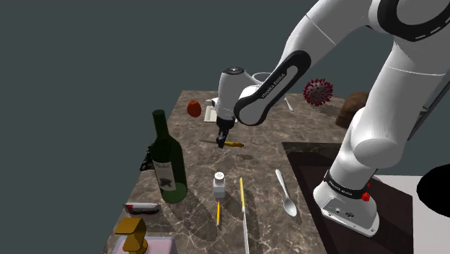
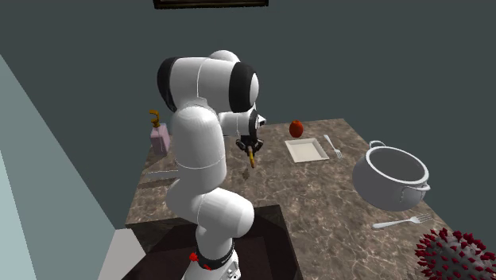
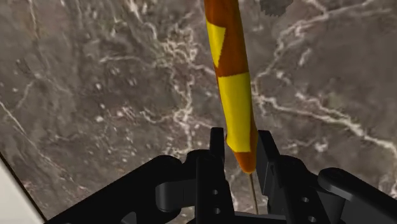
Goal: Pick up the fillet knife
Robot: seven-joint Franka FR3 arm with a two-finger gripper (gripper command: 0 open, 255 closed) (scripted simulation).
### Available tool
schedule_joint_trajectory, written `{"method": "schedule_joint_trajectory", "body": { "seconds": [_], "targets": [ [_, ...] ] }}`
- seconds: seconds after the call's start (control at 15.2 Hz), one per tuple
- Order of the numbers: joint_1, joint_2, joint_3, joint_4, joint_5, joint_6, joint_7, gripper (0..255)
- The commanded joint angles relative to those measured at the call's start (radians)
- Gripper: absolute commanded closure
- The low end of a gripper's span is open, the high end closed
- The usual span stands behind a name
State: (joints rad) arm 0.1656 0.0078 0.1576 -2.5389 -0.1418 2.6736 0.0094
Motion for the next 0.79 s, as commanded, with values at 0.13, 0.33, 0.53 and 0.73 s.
{"method": "schedule_joint_trajectory", "body": {
  "seconds": [0.13, 0.33, 0.53, 0.73],
  "targets": [
    [0.002, -0.05, 0.002, 0.011, 0.03, -0.06, -0.024, 255],
    [0.005, -0.085, 0.002, 0.02, 0.047, -0.103, -0.039, 255],
    [0.008, -0.118, 0.001, 0.032, 0.062, -0.147, -0.052, 255],
    [0.009, -0.13, 0.0, 0.038, 0.067, -0.164, -0.056, 255]
  ]
}}
